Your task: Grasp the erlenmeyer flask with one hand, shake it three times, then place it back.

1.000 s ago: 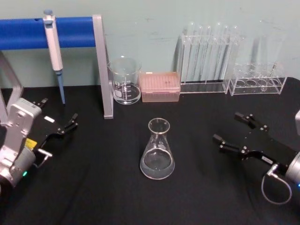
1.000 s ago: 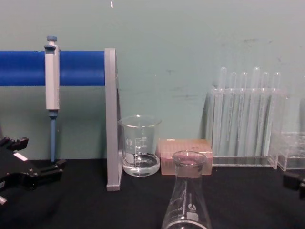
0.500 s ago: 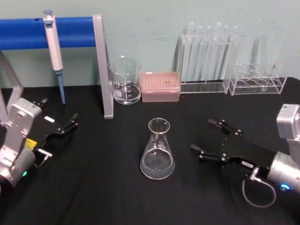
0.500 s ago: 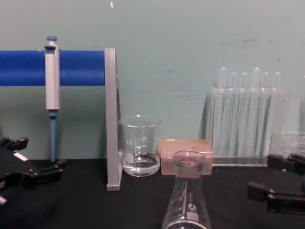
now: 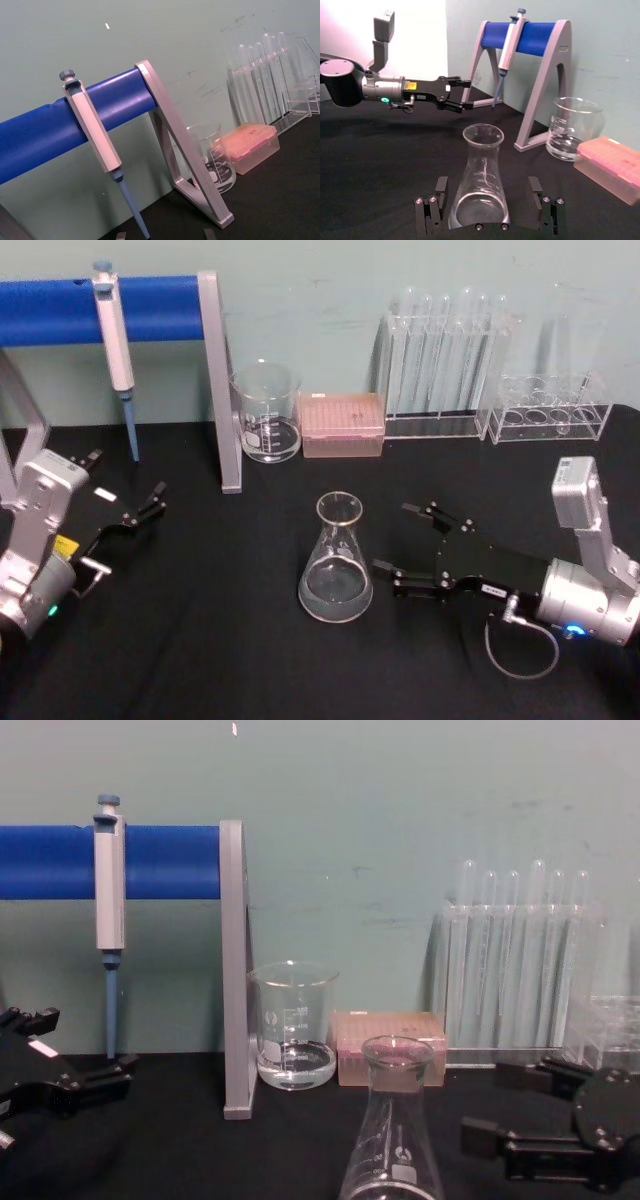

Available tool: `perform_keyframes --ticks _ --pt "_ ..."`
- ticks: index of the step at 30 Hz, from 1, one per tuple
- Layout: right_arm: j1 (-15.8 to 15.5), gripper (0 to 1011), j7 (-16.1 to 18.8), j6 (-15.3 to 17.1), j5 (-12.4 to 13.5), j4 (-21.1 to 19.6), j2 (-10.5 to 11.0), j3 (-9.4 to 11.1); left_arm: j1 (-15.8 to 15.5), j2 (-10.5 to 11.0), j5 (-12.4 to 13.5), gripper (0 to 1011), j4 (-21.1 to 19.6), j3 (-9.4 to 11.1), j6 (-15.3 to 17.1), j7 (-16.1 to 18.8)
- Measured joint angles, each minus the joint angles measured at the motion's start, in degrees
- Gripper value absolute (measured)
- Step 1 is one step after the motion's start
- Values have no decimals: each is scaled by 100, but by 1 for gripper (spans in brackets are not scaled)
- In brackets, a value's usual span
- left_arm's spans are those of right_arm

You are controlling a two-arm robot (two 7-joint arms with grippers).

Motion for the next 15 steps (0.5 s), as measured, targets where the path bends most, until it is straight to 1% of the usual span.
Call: perform_keyframes --ticks 4,13,15 --pt "159 1000 113 3 33 164 -83 -111 0 0 0 1001 0 0 0 0" --pt "439 1000 256 18 68 473 -248 -285 0 0 0 1001 0 0 0 0" --pt "541 1000 300 20 68 585 -310 -360 0 0 0 1001 0 0 0 0"
